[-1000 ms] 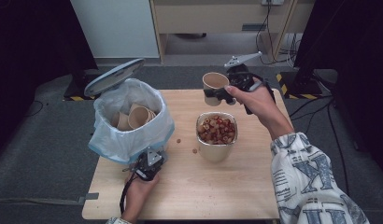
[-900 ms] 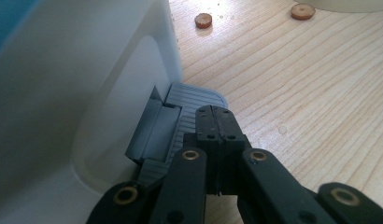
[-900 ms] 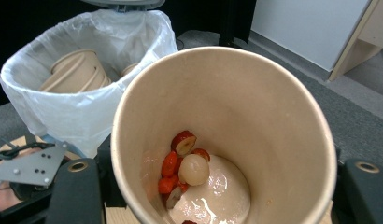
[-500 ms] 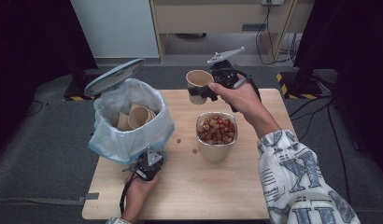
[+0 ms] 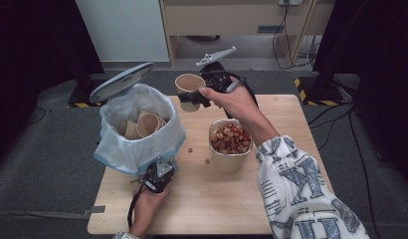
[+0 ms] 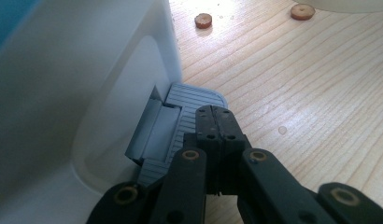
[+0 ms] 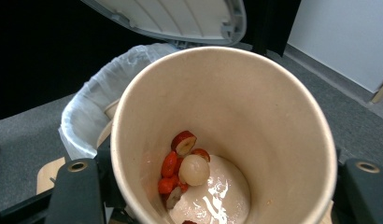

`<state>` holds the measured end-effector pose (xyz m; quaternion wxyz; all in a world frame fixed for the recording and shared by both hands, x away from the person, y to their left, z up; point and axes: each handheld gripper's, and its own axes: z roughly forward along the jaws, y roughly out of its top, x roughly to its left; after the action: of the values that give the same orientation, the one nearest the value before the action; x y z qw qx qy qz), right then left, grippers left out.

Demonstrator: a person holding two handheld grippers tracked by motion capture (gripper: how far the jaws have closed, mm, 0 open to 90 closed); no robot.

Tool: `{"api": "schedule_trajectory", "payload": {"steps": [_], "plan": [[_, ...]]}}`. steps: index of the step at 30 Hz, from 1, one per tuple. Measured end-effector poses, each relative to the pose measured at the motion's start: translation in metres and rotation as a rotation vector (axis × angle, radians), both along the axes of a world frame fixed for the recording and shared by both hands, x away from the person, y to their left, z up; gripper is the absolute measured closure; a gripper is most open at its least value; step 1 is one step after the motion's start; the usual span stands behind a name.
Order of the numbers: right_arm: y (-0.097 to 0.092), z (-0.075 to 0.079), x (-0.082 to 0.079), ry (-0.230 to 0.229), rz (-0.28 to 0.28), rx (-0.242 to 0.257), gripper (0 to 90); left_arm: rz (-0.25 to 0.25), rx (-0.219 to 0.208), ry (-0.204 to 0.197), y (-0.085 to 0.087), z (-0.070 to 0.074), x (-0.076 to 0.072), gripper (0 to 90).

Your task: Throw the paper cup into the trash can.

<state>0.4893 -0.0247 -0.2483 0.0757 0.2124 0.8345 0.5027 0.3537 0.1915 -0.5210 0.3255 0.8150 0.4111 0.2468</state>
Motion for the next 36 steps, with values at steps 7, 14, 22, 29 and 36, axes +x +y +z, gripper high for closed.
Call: {"api": "schedule_trajectory", "payload": {"steps": [7,14,22,29,36], "plan": [[0.026,-0.002,-0.002,0.005,0.03,0.003,31.2,0.002,-0.002,0.0,0.0,0.0,0.0,89.3],[0.051,-0.004,0.002,-0.003,0.03,-0.006,30.9,0.003,-0.002,0.001,0.0,0.0,0.0,89.3],[0.08,-0.009,0.008,-0.029,0.032,-0.015,30.4,0.0,0.001,0.003,0.001,0.0,0.0,89.3],[0.092,-0.022,0.018,-0.034,0.007,-0.022,29.9,0.0,-0.001,0.005,0.001,0.0,0.0,89.3],[0.11,-0.039,0.029,-0.062,-0.019,-0.026,23.8,-0.003,-0.006,0.006,0.002,0.0,0.0,89.3]]}}
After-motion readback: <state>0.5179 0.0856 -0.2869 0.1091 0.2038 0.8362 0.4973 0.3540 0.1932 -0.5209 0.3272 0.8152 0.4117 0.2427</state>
